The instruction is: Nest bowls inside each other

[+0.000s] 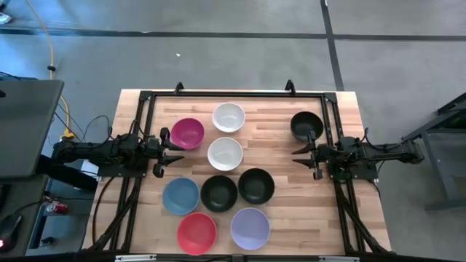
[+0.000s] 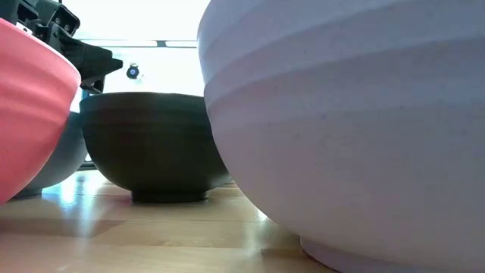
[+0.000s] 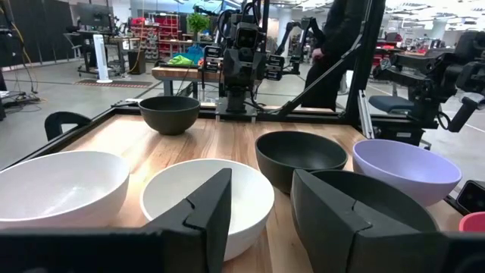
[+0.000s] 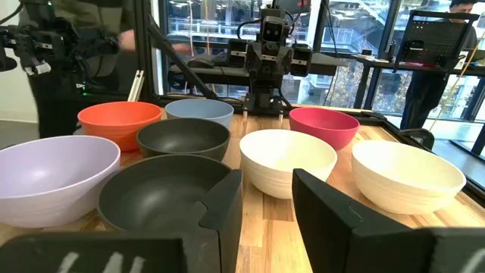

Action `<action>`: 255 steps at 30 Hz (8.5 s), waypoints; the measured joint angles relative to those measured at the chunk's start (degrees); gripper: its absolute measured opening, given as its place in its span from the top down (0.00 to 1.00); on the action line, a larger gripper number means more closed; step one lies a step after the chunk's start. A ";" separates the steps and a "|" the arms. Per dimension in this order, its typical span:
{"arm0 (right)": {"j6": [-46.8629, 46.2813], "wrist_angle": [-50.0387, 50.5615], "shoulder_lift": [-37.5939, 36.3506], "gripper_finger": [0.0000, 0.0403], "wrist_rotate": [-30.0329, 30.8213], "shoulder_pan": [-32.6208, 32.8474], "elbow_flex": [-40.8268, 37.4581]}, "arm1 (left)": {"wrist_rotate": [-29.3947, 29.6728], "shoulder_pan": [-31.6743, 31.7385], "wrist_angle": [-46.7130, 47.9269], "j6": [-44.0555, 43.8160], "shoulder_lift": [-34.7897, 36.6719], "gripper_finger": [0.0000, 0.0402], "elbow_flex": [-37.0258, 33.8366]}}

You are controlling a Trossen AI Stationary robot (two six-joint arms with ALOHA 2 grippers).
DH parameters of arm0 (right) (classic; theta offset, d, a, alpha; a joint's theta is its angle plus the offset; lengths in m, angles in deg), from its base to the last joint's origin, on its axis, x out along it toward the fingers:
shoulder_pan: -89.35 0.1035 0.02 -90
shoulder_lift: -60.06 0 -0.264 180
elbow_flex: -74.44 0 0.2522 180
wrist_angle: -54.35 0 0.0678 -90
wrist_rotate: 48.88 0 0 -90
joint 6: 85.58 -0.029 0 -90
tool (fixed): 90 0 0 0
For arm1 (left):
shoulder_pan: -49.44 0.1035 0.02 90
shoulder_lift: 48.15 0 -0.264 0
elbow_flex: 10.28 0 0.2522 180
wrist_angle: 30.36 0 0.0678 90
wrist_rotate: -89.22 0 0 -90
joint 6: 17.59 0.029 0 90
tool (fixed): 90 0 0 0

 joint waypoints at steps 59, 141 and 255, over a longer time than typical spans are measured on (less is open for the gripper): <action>0.00 0.00 0.01 0.73 0.02 -0.02 0.00 | -0.02 0.01 0.00 0.00 0.00 0.67 0.00; -14.55 -17.93 0.02 0.73 -8.90 -0.13 -0.02 | 0.18 0.02 -4.95 -1.17 0.02 0.67 0.00; -10.11 68.36 71.03 0.73 -3.66 -54.81 61.11 | 8.41 0.02 -2.08 6.84 -28.83 0.67 24.90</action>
